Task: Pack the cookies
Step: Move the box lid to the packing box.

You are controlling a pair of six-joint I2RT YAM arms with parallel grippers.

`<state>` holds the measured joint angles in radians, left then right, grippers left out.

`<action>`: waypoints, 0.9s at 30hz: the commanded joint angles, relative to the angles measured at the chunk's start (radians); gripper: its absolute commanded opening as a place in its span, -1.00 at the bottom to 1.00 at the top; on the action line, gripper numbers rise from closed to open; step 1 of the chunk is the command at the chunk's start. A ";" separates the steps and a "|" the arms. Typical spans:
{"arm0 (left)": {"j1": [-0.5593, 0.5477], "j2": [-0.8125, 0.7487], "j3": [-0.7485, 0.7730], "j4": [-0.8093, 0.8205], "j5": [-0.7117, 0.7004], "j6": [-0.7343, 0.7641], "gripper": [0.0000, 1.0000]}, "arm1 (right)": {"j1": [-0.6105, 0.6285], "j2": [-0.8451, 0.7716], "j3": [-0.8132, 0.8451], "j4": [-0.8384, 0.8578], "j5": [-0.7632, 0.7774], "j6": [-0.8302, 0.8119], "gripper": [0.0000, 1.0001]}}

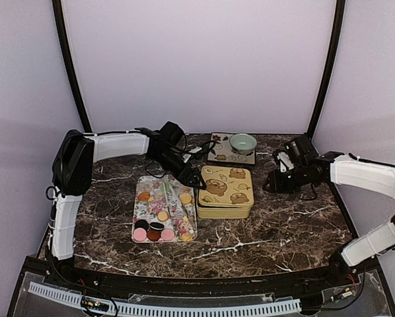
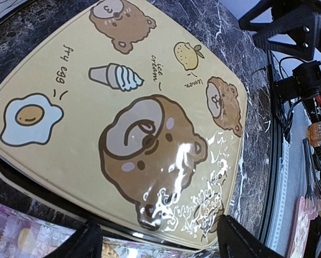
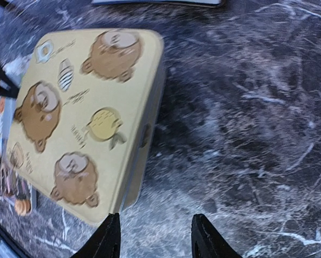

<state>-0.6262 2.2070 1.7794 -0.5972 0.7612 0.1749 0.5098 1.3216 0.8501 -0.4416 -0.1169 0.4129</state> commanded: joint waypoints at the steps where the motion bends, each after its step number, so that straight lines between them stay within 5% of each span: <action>1: -0.001 -0.004 -0.019 0.011 -0.013 -0.029 0.51 | -0.056 0.128 0.082 0.010 0.135 0.073 -0.11; 10: 0.005 -0.007 -0.038 0.022 -0.013 -0.052 0.51 | -0.056 0.397 0.206 0.117 0.126 0.065 -0.16; 27: 0.005 -0.007 -0.081 0.061 -0.045 -0.068 0.37 | 0.055 0.460 0.296 0.136 0.123 0.043 -0.16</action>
<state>-0.6189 2.2082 1.7184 -0.5457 0.6952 0.0967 0.5373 1.7859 1.1221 -0.3351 0.0200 0.4644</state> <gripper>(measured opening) 0.694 0.421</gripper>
